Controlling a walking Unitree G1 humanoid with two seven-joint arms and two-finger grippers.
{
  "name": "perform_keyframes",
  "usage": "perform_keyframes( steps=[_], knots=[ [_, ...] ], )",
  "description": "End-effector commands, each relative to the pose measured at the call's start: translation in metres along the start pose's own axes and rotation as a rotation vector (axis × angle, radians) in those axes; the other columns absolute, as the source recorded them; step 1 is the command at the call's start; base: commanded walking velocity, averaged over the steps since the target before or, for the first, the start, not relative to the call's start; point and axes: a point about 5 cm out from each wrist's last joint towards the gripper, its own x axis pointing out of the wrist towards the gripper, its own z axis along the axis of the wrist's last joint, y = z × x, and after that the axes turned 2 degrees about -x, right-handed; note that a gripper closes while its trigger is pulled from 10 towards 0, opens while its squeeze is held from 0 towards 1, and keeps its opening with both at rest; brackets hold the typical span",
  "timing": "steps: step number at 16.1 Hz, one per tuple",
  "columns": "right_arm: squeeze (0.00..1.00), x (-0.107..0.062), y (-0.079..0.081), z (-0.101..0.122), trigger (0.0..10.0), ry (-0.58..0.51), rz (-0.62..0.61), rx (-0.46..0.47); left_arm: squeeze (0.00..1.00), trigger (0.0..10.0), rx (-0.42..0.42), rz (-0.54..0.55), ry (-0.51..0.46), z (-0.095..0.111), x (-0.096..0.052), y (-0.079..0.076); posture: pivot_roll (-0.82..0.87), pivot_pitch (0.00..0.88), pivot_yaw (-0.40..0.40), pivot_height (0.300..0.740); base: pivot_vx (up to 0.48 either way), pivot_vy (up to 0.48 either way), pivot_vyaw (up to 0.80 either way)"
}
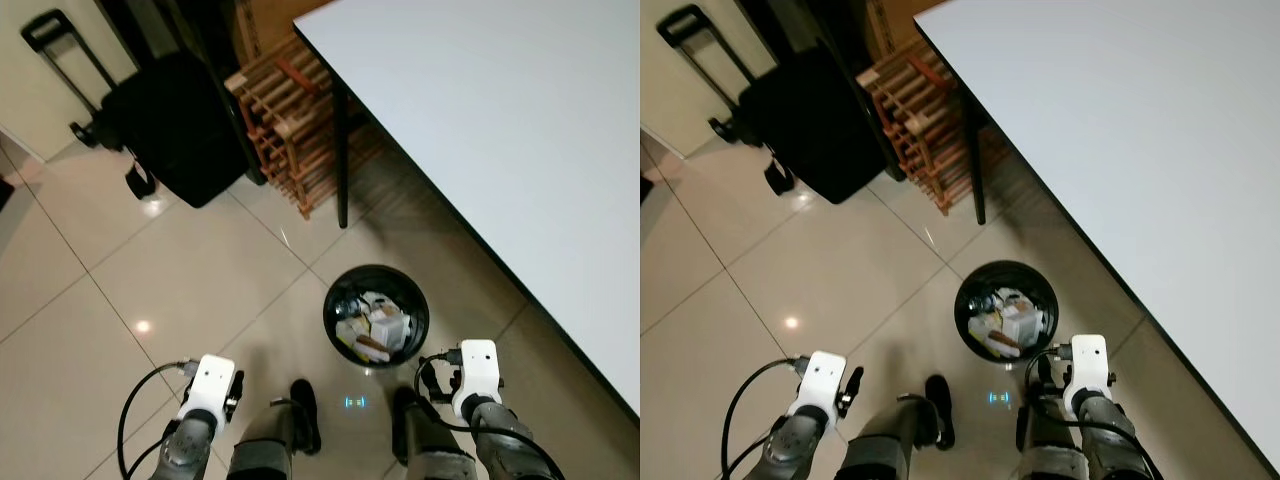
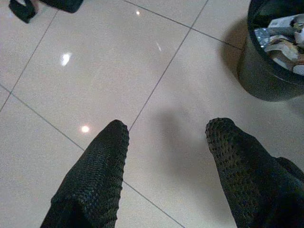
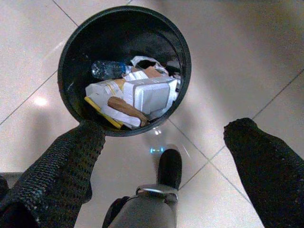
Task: Picking trash to rubbish bin
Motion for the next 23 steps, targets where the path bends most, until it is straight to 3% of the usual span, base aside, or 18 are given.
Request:
perform_keyframes(
  steps=[1,23],
  knots=[
    [0.00,-0.0060,0.0035,-0.0169,10.0,0.050,0.011,0.007,0.00,10.0,0.002,0.022,0.050,-0.0152,-0.0080,0.0035,0.03,0.274,0.114,0.740,0.000,0.000,0.00],
    [0.00,-0.0047,0.0037,-0.0179,10.0,0.051,0.001,0.015,0.00,10.0,0.007,0.022,0.039,-0.0093,-0.0039,0.0027,0.04,0.297,0.116,0.740,0.000,0.000,0.00]
  ],
)
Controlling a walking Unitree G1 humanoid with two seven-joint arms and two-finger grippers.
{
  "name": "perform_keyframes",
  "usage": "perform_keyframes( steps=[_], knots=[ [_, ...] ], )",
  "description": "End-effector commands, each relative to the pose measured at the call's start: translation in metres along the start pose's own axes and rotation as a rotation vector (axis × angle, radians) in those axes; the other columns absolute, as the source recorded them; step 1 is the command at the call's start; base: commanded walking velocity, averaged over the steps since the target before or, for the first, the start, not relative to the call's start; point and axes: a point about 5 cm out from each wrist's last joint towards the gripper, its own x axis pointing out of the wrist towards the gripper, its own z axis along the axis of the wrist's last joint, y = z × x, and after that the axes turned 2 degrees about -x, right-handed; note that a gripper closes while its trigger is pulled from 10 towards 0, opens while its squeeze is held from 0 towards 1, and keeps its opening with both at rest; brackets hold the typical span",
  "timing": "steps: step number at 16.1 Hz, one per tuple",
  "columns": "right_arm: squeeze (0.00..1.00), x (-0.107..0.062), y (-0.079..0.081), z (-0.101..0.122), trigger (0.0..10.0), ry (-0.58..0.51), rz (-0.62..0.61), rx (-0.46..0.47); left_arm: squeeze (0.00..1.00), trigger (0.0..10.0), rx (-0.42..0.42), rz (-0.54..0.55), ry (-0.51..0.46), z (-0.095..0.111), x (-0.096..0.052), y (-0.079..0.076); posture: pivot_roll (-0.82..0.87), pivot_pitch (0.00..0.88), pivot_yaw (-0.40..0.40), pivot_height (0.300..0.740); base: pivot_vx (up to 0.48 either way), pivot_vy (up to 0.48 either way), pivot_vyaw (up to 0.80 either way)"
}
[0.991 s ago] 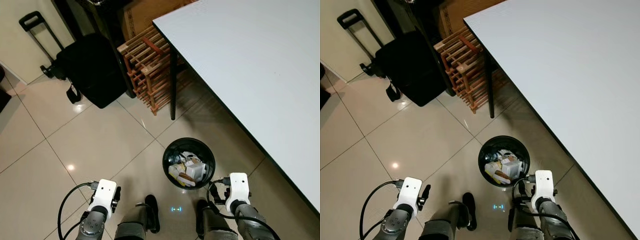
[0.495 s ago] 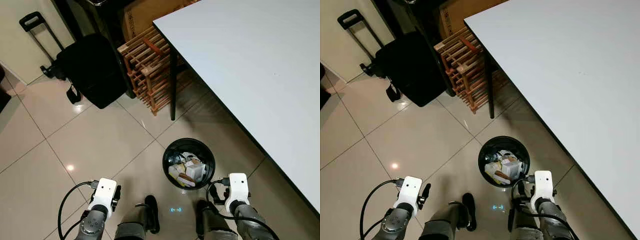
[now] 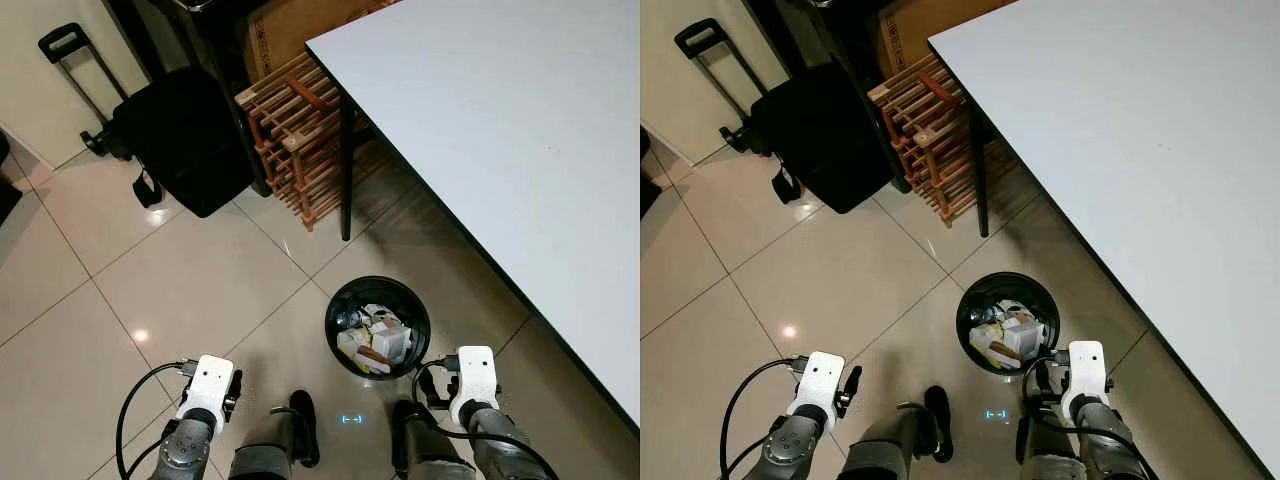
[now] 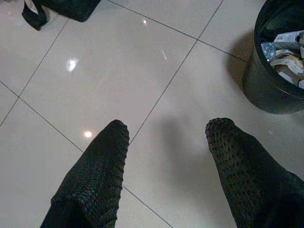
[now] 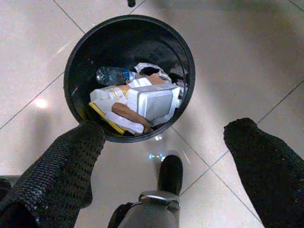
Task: Picking trash to rubbish bin
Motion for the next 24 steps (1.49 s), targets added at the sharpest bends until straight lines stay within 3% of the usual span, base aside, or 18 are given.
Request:
perform_keyframes(
  steps=[1,5,24],
  knots=[
    [0.00,-0.0037,0.0009,-0.0107,10.0,0.036,-0.004,0.009,0.00,10.0,0.007,0.012,0.051,-0.0126,-0.0057,0.0018,0.04,0.298,0.116,0.740,0.000,0.000,0.00],
    [0.00,-0.0035,0.0004,-0.0108,10.0,0.040,-0.006,0.023,0.00,10.0,0.006,0.016,0.051,-0.0115,-0.0049,0.0020,0.04,0.307,0.116,0.740,0.000,0.000,0.00],
    [0.00,-0.0038,0.0004,-0.0132,10.0,0.057,-0.001,0.017,0.00,10.0,0.006,0.019,0.051,-0.0099,-0.0034,0.0042,0.04,0.298,0.119,0.740,0.000,0.000,-0.78]
  ],
)
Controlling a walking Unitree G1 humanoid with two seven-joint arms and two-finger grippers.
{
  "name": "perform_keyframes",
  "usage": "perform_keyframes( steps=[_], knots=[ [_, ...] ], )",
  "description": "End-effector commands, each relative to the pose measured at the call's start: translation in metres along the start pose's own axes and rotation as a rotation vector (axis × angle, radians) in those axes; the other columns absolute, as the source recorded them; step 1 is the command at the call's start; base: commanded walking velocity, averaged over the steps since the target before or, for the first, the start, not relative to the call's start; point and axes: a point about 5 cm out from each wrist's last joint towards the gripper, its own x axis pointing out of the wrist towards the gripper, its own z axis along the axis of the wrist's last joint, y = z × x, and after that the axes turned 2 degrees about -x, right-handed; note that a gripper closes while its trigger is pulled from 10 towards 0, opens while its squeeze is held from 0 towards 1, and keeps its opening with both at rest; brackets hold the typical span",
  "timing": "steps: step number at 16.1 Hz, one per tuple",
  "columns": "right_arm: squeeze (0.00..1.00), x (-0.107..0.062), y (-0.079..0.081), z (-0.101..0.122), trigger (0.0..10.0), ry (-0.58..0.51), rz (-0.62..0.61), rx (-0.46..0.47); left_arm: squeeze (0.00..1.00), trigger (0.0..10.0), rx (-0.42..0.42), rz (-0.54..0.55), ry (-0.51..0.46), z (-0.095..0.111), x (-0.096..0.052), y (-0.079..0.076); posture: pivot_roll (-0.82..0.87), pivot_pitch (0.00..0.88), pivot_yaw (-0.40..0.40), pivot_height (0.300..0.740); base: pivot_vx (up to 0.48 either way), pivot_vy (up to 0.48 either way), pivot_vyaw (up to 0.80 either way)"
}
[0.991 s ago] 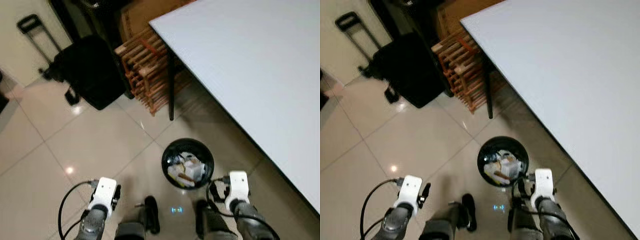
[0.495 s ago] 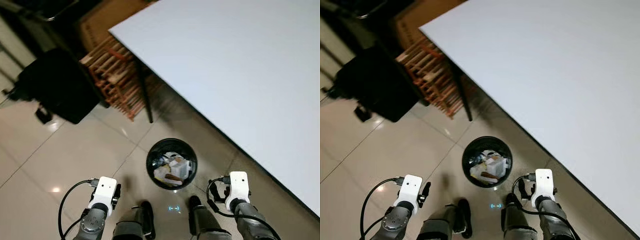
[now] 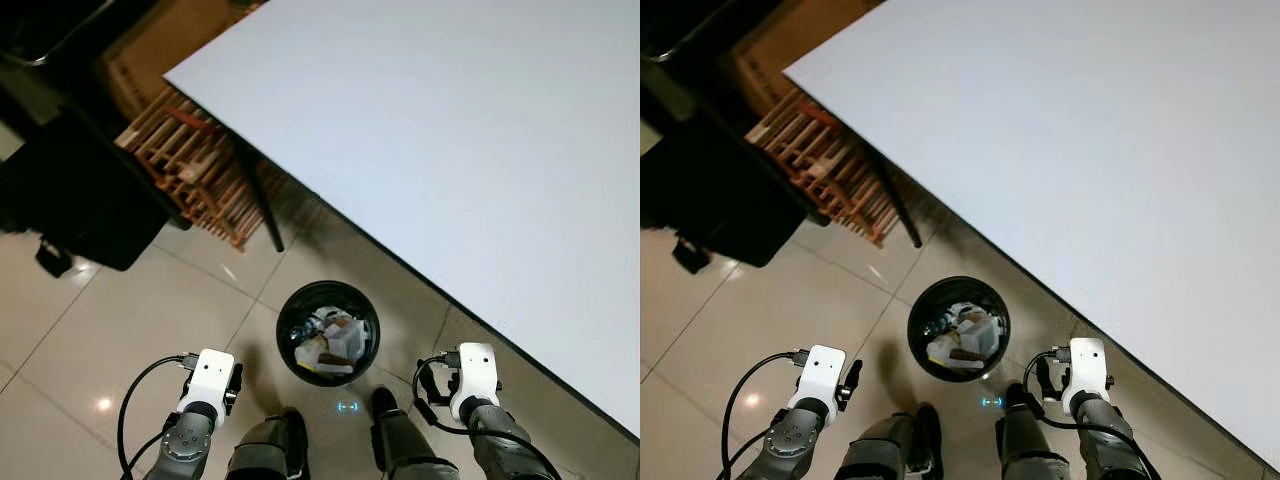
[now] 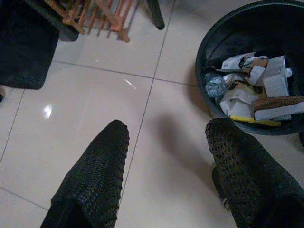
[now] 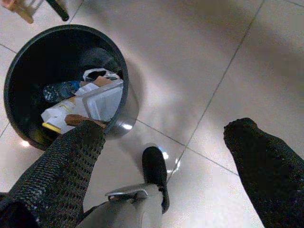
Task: Picking trash to rubbish bin
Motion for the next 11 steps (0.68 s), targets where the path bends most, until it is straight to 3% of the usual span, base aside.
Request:
perform_keyframes(
  steps=[1,11],
  knots=[
    [0.00,-0.0057,0.0014,-0.0162,10.0,0.059,0.002,0.009,0.00,10.0,0.002,0.016,0.065,-0.0167,-0.0079,0.0032,0.04,0.298,0.119,0.740,0.000,0.000,-0.77],
    [0.00,-0.0052,0.0021,-0.0157,10.0,0.061,0.011,0.005,0.00,10.0,-0.002,0.034,0.073,-0.0198,-0.0098,0.0072,0.05,0.320,0.113,0.740,0.000,0.000,-0.77]
  ],
)
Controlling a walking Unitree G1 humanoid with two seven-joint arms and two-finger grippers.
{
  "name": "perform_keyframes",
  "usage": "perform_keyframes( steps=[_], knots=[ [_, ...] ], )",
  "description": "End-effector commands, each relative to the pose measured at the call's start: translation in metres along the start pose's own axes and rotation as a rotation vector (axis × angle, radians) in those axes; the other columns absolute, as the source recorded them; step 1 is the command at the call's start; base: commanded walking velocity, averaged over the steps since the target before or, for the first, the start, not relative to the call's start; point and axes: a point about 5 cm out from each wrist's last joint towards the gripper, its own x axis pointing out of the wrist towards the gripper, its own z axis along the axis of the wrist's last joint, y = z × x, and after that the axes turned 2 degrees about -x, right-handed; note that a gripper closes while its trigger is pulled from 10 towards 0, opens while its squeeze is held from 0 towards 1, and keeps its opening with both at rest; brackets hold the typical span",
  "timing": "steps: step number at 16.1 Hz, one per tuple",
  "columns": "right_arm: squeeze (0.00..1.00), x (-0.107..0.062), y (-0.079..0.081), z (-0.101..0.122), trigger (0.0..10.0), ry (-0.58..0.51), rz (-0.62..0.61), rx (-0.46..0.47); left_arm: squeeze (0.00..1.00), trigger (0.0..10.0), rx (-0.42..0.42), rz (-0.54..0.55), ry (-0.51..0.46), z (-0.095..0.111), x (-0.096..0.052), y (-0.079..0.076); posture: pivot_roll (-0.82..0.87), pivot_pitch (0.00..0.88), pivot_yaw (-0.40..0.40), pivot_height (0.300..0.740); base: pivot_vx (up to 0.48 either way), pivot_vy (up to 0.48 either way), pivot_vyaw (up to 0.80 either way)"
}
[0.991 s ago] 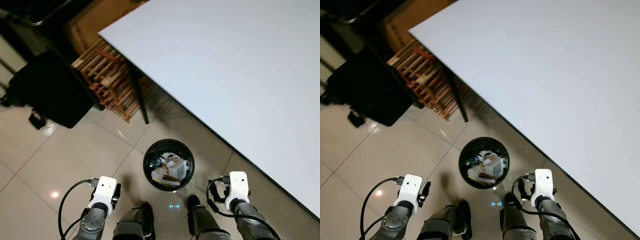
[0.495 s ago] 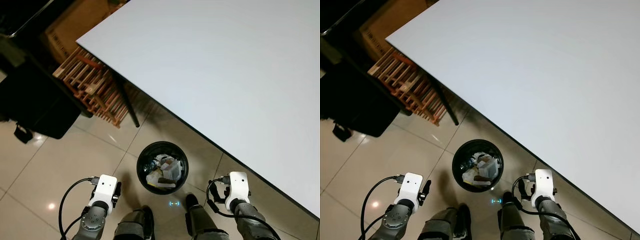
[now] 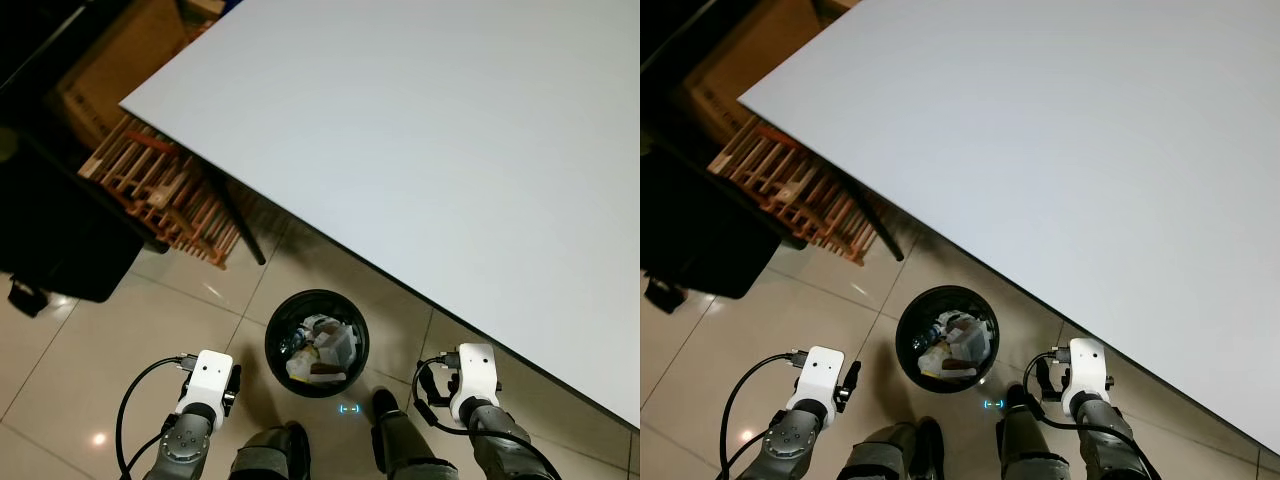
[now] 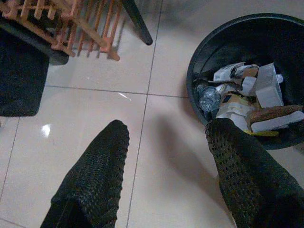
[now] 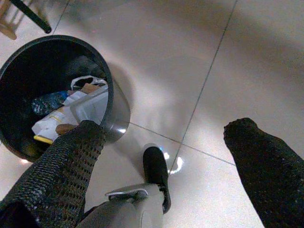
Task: Picking trash to rubbish bin
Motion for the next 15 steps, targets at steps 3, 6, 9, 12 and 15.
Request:
perform_keyframes(
  steps=[3,6,9,12,15],
  knots=[
    [0.00,-0.0050,0.0017,-0.0151,10.0,0.059,0.010,0.006,0.00,10.0,-0.016,0.039,0.072,-0.0184,-0.0088,0.0063,0.05,0.321,0.111,0.740,0.000,0.000,-0.77],
    [0.00,-0.0051,0.0015,-0.0153,10.0,0.061,0.010,0.004,0.00,10.0,0.001,0.035,0.073,-0.0176,-0.0080,0.0042,0.05,0.323,0.109,0.740,0.000,-0.320,-0.76],
    [0.00,-0.0050,0.0014,-0.0151,10.0,0.060,0.009,0.003,0.00,10.0,-0.009,0.038,0.073,-0.0176,-0.0080,0.0037,0.05,0.321,0.107,0.740,0.000,-0.160,-0.77],
    [0.00,-0.0052,0.0012,-0.0149,10.0,0.054,0.003,0.012,0.00,10.0,-0.012,0.042,0.073,-0.0178,-0.0081,0.0040,0.05,0.324,0.106,0.740,0.000,0.000,-0.39],
    [0.00,-0.0050,0.0010,-0.0143,10.0,0.050,-0.002,0.015,0.00,10.0,-0.013,0.042,0.073,-0.0176,-0.0080,0.0044,0.05,0.323,0.107,0.740,0.000,0.000,0.00]
  ],
)
